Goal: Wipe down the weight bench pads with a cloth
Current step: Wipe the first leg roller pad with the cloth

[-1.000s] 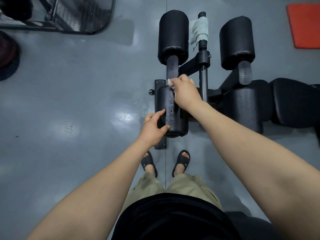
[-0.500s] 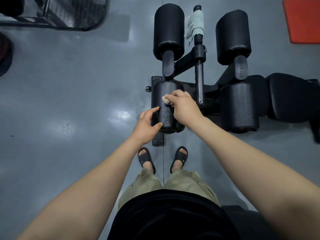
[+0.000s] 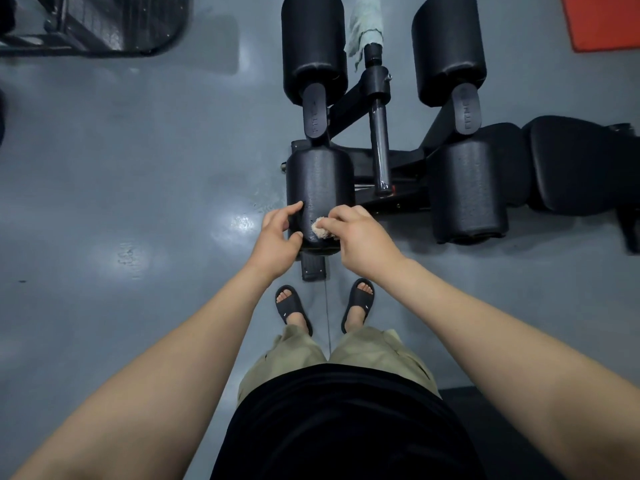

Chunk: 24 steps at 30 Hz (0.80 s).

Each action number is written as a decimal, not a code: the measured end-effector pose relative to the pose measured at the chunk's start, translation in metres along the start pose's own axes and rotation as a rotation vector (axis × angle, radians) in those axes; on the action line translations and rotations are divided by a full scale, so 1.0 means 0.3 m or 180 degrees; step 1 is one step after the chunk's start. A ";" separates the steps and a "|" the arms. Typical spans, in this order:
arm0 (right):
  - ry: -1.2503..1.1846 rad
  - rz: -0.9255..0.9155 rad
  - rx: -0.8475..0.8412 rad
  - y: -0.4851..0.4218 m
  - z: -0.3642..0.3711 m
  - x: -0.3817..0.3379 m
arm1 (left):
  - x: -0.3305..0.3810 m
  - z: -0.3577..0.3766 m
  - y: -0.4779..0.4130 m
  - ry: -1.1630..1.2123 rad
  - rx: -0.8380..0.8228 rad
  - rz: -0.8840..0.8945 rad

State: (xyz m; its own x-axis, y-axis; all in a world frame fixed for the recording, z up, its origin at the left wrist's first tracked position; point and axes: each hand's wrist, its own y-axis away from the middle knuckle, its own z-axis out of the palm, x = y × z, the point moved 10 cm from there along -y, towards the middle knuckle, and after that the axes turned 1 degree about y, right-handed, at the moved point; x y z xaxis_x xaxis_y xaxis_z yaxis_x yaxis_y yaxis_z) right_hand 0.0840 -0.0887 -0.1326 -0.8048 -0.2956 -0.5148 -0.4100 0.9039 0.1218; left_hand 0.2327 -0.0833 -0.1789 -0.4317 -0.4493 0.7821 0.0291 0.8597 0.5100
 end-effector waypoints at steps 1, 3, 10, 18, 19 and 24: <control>0.0004 0.0000 -0.0007 0.010 0.002 -0.003 | -0.001 0.001 0.001 0.0024 0.0017 -0.0005; -0.0004 -0.0005 -0.0030 0.028 0.010 -0.004 | -0.002 0.004 0.003 0.0040 0.0057 -0.0005; -0.0112 -0.0100 -0.0069 0.079 0.020 -0.008 | -0.004 0.006 -0.004 0.0034 0.0103 -0.0009; 0.0084 0.0262 -0.0477 0.190 0.073 0.075 | -0.005 0.005 -0.004 0.0124 0.0104 -0.0036; 0.0045 0.0358 -0.0310 0.187 0.046 0.084 | -0.003 0.007 -0.004 0.0131 0.0100 -0.0024; -0.0129 0.0342 0.0498 0.053 -0.125 0.019 | 0.000 0.007 0.004 0.0179 0.0053 0.0029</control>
State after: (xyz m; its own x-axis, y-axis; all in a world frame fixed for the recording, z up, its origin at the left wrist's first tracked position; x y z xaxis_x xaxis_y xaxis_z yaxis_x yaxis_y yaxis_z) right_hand 0.0567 -0.0876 -0.1020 -0.8211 -0.1851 -0.5400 -0.2483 0.9676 0.0460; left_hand 0.2309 -0.0816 -0.1790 -0.3802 -0.4539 0.8058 0.0178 0.8675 0.4971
